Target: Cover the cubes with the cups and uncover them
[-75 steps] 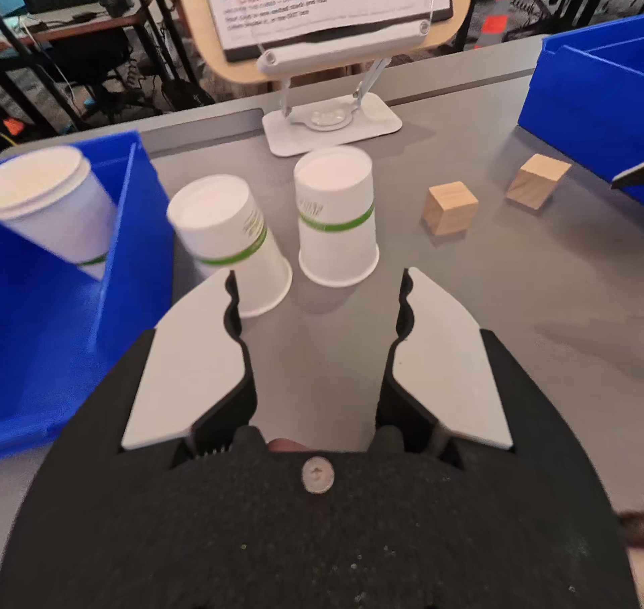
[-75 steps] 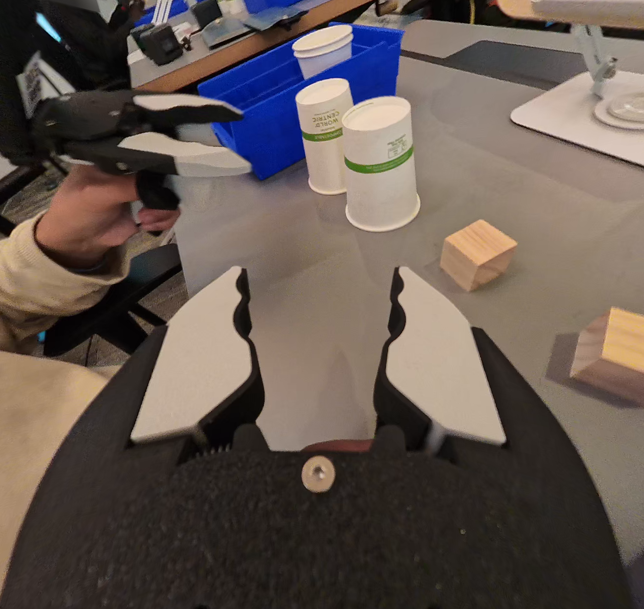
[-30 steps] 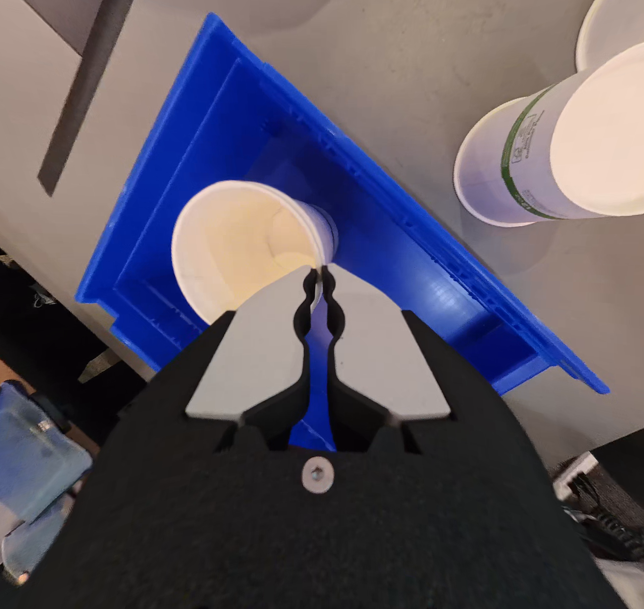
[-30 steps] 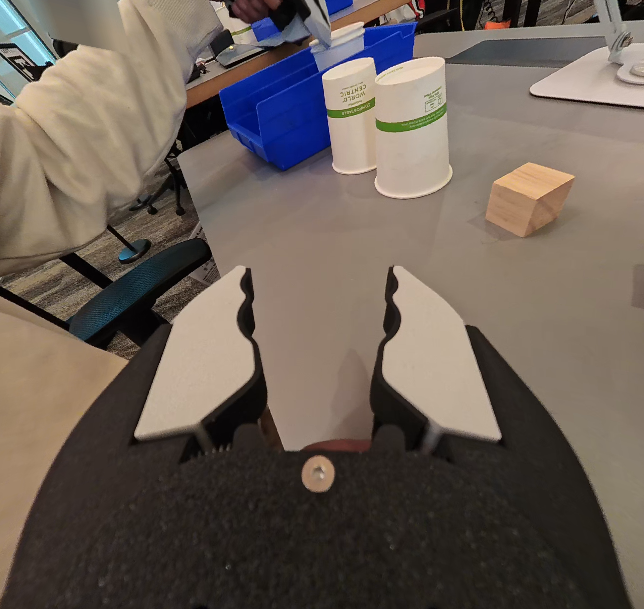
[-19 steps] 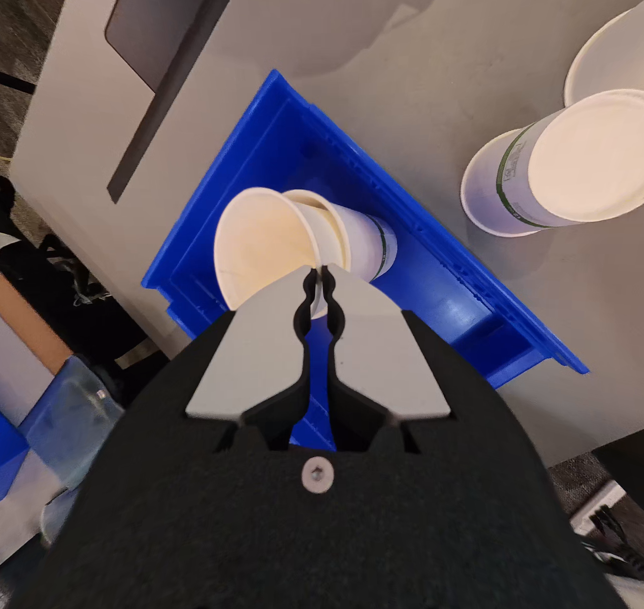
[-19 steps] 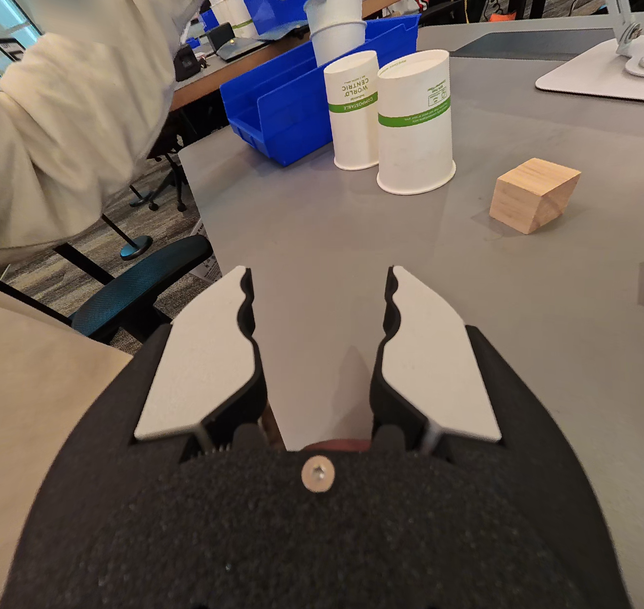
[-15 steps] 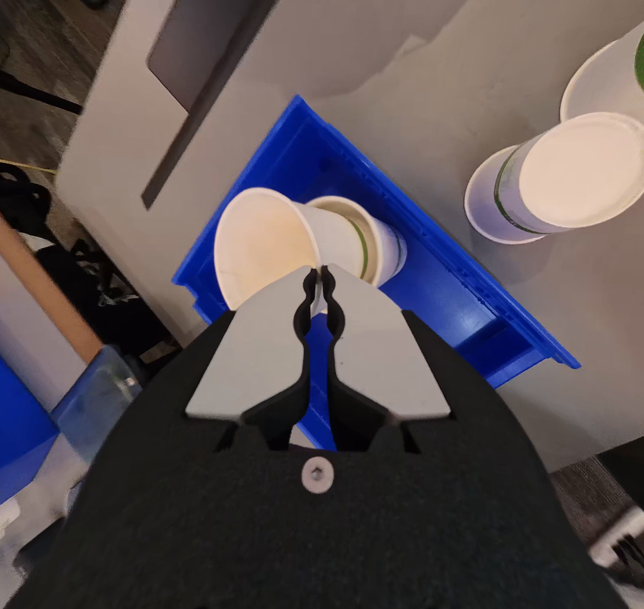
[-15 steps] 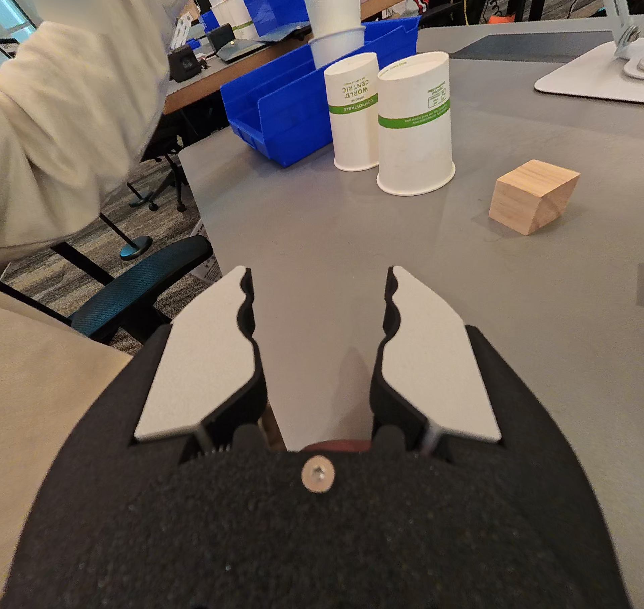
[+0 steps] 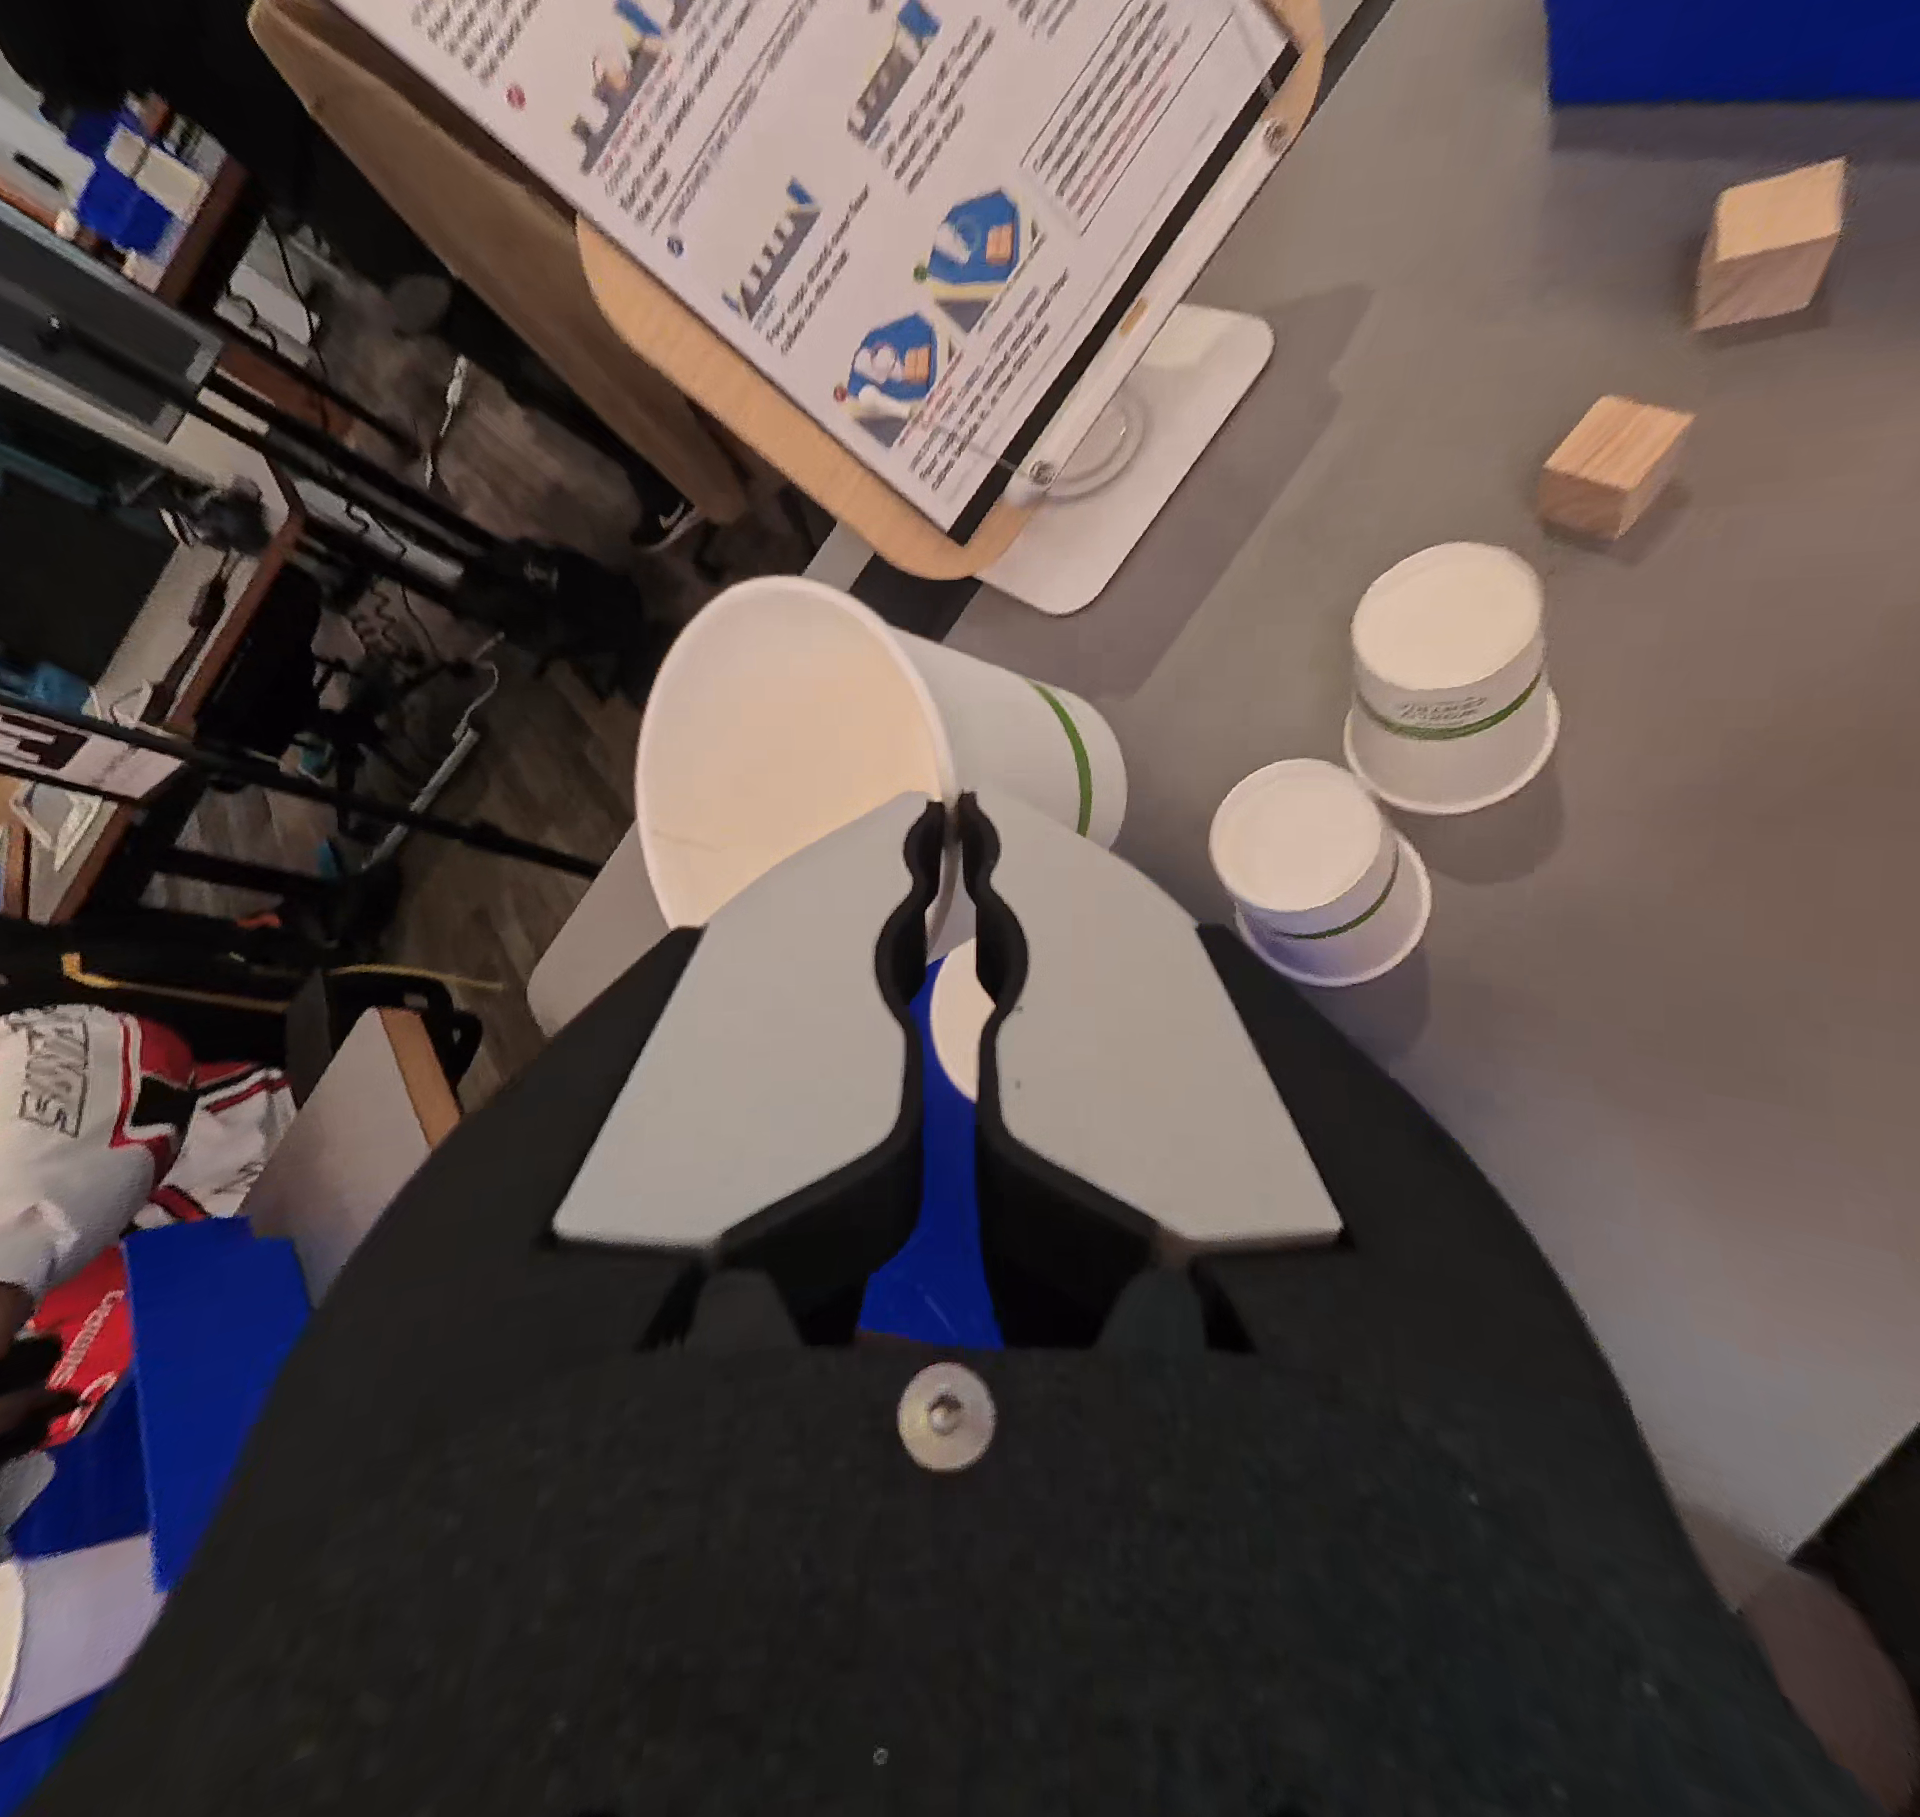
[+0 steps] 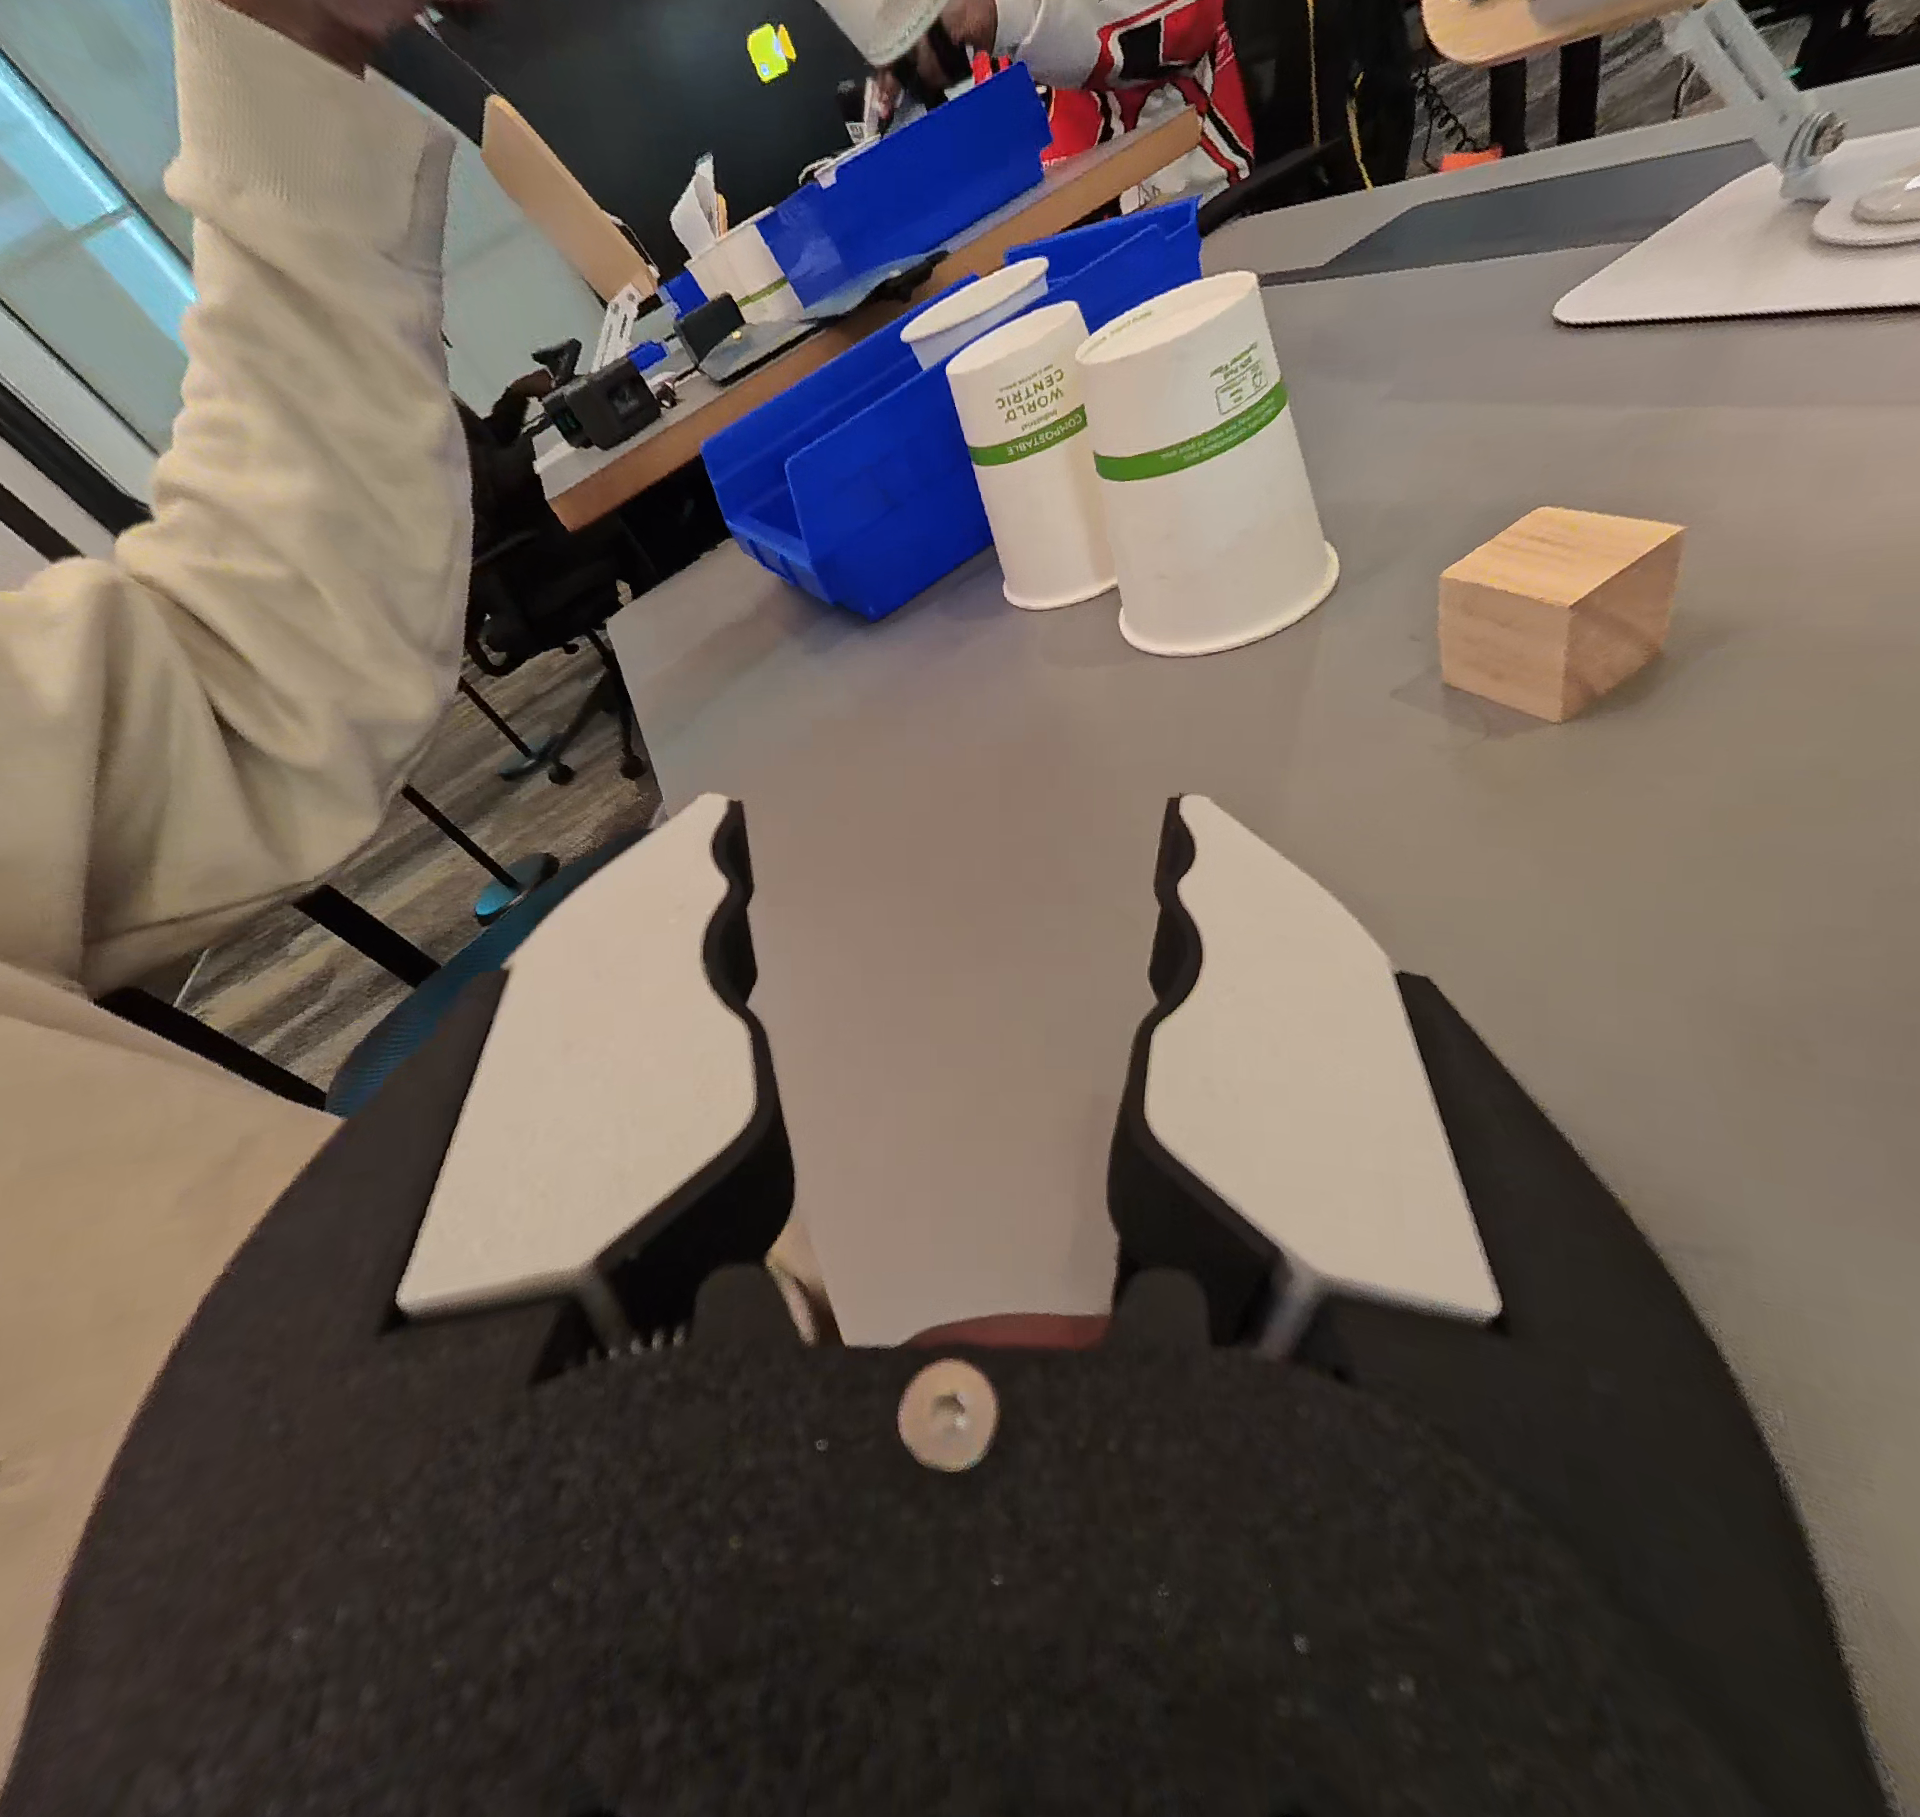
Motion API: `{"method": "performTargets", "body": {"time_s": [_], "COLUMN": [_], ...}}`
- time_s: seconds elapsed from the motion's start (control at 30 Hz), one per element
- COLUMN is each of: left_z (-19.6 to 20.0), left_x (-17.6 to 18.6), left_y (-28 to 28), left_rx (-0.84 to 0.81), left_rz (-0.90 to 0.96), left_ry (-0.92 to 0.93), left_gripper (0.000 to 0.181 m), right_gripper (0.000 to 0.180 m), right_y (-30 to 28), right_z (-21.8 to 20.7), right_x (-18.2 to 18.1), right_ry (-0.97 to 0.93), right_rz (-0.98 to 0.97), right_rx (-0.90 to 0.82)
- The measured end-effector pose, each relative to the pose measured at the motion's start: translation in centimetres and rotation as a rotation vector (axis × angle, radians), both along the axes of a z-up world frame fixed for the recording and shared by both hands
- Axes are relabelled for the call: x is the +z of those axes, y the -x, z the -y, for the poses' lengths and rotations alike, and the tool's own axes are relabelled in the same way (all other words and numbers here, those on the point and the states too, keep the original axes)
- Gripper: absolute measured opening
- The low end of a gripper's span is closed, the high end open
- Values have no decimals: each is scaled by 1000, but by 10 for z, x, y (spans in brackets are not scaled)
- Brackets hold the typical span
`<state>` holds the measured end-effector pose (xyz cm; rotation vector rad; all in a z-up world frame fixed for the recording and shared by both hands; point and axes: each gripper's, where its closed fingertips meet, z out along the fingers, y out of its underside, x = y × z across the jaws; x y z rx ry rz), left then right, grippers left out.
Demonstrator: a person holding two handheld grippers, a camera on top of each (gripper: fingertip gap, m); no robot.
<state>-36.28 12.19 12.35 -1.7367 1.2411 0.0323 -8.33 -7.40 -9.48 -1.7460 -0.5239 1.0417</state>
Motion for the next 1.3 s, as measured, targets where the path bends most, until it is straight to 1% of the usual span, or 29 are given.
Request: {"method": "performTargets", "body": {"time_s": [0.03,0.07,0.13,0.23,0.33,0.4,0.47,0.57,0.67,0.7,0.73,0.77,0.87,1.0,1.03,1.1,1.17,1.2,1.3], "left_z": [5,12,28,52,83,101,117,134,144,146,150,154,156,158,157,163,167,168,162], "left_x": [3,5,10,20,20,15,4,-13,-35,-39,-43,-47,-59,-64,-65,-71,-83,-93,-140], "left_y": [-7,-16,-38,-72,-106,-127,-148,-175,-199,-206,-212,-216,-223,-223,-221,-213,-198,-188,-158], "left_rx": [-23,-58,-137,-236,-345,-393,-442,-489,-531,-540,-564,-586,-583,-577,-552,-535,-478,-429,-189], "left_rz": [33,79,188,395,570,646,686,715,694,700,698,687,643,661,668,652,618,603,618], "left_ry": [-10,-15,-31,-72,-47,-37,-5,29,92,102,124,148,154,181,173,186,181,172,159], "left_gripper": [3,3,3,3,3,3,3,3,3,3,3,3,3,3,10,41,63,70,70], "right_gripper": [76,77,80,86,93,96,99,103,110,108,99,86,83,83,83,82,82,82,82], "right_y": [1,3,10,28,42,50,50,49,45,42,38,32,24,20,20,16,9,4,-13], "right_z": [-1,-1,-4,-8,-18,-27,-38,-54,-62,-66,-69,-72,-73,-70,-70,-68,-66,-64,-58], "right_x": [1,3,17,50,87,110,130,142,139,134,128,123,113,112,112,114,115,113,102], "right_ry": [0,0,19,99,205,251,275,301,316,316,312,317,313,264,242,188,133,103,31], "right_rz": [-12,-38,-164,-441,-721,-858,-983,-1087,-1125,-1116,-1119,-1128,-1117,-1035,-997,-926,-833,-776,-602], "right_rx": [-2,-2,10,103,232,306,332,325,311,280,253,241,245,226,208,170,121,91,-23]}}
